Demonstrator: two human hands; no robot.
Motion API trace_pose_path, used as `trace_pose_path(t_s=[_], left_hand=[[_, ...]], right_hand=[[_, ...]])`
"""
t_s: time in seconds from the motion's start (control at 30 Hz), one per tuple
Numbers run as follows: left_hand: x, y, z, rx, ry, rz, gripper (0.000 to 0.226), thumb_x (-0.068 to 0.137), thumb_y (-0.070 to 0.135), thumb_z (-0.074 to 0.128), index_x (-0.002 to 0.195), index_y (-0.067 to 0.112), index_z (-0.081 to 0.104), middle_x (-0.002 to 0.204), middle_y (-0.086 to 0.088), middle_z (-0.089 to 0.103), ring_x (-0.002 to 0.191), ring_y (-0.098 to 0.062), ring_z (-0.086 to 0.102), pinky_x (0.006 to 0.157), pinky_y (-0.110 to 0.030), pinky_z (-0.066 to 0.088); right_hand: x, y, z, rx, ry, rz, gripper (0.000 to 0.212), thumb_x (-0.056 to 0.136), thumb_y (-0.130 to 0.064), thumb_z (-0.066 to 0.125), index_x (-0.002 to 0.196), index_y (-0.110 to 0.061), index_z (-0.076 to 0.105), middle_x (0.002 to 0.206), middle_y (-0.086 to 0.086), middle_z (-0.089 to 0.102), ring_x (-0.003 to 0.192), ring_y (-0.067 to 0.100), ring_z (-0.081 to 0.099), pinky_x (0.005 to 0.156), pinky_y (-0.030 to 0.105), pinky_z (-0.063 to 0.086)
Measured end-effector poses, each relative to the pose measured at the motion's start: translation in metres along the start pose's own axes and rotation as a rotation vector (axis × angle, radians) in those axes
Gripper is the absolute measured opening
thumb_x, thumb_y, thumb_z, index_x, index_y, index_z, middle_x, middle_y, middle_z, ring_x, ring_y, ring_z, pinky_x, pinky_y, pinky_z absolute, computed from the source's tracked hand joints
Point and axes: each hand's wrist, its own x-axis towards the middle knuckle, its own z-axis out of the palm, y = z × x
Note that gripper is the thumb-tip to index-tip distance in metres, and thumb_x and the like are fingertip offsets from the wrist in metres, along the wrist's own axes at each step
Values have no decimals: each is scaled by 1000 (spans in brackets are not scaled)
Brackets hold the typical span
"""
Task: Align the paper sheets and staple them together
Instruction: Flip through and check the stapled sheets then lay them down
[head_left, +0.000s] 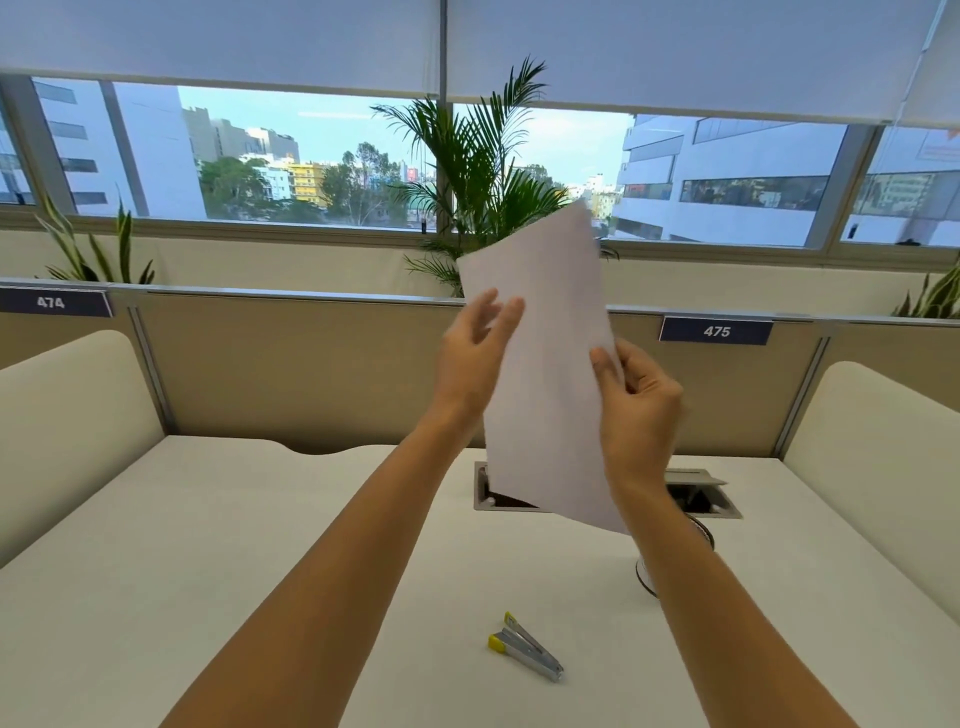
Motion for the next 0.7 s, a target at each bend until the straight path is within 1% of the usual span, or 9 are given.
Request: trace_pose_path(t_s=[0.1, 0.17, 0.23, 0.33, 0.4, 0.5, 0.6, 0.63, 0.7], left_hand=[[-4, 7, 15, -73, -167, -105, 45, 86, 43, 57, 120, 14, 55, 107, 0, 62, 103, -15, 59, 93, -33, 51], [-3, 7, 18, -21, -142, -86, 30, 87, 35, 58, 108, 14, 56, 92, -1, 60, 91, -18, 60, 87, -36, 54], [2, 4, 15, 94, -56, -66, 19, 89, 20, 55, 105, 10, 57, 101, -11, 65, 97, -26, 62, 86, -42, 54], [9, 0, 1, 187, -11, -77, 27, 91, 9, 46, 114, 5, 58, 117, -17, 64, 108, -31, 60, 93, -46, 50], [12, -1, -12, 161, -60, -71, 28, 91, 8, 47, 117, 6, 57, 117, -15, 65, 107, -31, 61, 95, -48, 49], [14, 3, -34, 24, -176, -82, 25, 92, 3, 48, 115, 6, 56, 103, -11, 66, 90, -24, 64, 81, -37, 55], [17, 4, -55, -56, -334, -108, 21, 91, 6, 51, 110, 13, 58, 93, 3, 71, 78, -9, 70, 69, -23, 59], [19, 3, -60, -69, -363, -116, 21, 90, 7, 52, 108, 15, 59, 92, 5, 73, 80, -8, 71, 71, -24, 59], [22, 1, -67, -104, -399, -131, 22, 90, 8, 53, 107, 18, 61, 93, 7, 75, 86, -11, 71, 75, -26, 59]], right_hand=[[-23, -4, 17, -107, 1, -165, 26, 89, -18, 59, 114, -15, 66, 106, 4, 73, 85, 6, 68, 73, 20, 56], [-36, -3, 27, -193, -20, -252, 29, 90, -17, 59, 118, -21, 63, 108, 1, 73, 87, 10, 70, 70, 29, 58], [-45, 0, 32, -274, -97, -303, 37, 89, -15, 60, 125, -22, 58, 115, 0, 70, 98, 14, 68, 78, 34, 58], [-55, 4, 33, -241, -346, -300, 46, 88, -28, 57, 132, -16, 49, 132, 3, 59, 119, 17, 57, 100, 35, 48], [-53, 6, 26, -171, -435, -248, 49, 90, -37, 53, 135, -18, 47, 138, 0, 52, 127, 12, 49, 107, 33, 40], [-30, 19, 8, -91, -316, -60, 50, 90, -35, 55, 137, -24, 43, 142, -5, 46, 130, 7, 41, 111, 31, 34], [-5, 34, -13, -23, -224, 241, 67, 85, -45, 57, 144, -30, 27, 151, -6, 30, 137, 10, 29, 113, 35, 27], [1, 38, -18, 8, -231, 321, 71, 85, -45, 57, 145, -29, 24, 152, -5, 30, 137, 11, 30, 110, 33, 28], [8, 44, -28, 88, -300, 423, 68, 86, -41, 58, 144, -23, 28, 144, -2, 42, 126, 10, 42, 100, 26, 34]])
